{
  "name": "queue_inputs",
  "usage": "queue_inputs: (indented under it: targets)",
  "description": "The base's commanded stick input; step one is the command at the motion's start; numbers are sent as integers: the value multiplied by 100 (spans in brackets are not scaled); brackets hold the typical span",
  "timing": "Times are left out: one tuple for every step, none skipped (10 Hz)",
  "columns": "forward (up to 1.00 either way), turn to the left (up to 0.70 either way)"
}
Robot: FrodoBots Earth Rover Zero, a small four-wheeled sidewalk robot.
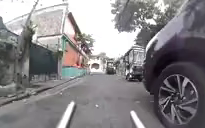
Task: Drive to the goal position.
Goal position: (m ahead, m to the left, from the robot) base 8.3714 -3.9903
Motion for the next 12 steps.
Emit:
queue_inputs:
  targets:
    - [85,0]
    - [85,1]
    - [85,8]
    - [85,0]
    - [85,3]
    - [85,5]
    - [85,0]
    - [85,0]
    - [85,0]
    - [85,0]
    - [85,0]
    - [85,-1]
